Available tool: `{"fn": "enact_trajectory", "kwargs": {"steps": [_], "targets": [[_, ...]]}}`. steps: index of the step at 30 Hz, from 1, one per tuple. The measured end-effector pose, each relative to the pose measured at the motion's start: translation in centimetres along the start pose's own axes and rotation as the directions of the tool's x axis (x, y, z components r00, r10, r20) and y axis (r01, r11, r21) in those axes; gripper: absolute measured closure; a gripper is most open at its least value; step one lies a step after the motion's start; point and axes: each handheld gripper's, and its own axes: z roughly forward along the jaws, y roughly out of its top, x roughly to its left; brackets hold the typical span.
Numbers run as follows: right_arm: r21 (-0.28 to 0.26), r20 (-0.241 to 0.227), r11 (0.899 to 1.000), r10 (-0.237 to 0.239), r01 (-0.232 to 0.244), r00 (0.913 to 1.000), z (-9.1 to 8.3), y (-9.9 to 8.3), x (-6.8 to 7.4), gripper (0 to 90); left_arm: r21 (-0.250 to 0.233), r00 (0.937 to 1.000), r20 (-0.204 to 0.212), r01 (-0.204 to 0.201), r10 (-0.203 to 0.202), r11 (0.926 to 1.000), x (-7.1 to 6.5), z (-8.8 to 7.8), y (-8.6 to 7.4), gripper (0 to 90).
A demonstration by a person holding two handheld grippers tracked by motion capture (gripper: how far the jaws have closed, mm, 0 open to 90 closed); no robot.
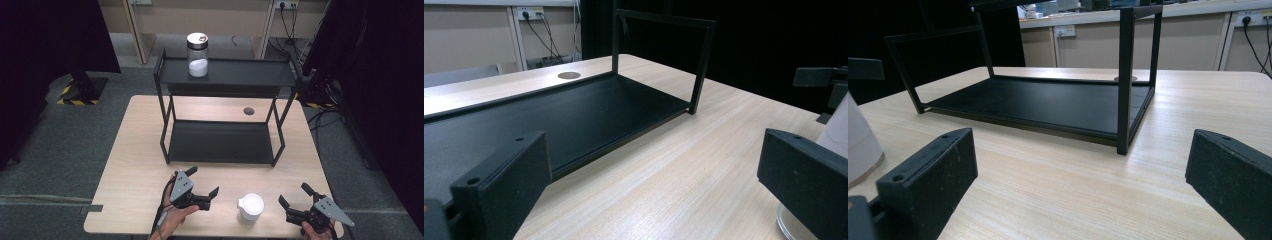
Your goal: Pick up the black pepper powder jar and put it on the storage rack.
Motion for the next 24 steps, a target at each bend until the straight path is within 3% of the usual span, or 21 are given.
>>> {"fn": "enact_trajectory", "kwargs": {"steps": [24], "targets": [[0.004, -0.003, 1.000, -0.008, 0.009, 1.0000, 0.09, 0.04, 0.12, 0.3, 0.001, 0.9999, -0.004, -0.012, 0.012, 0.9999, -0.01, -0.16, -0.44, 0.2]]}}
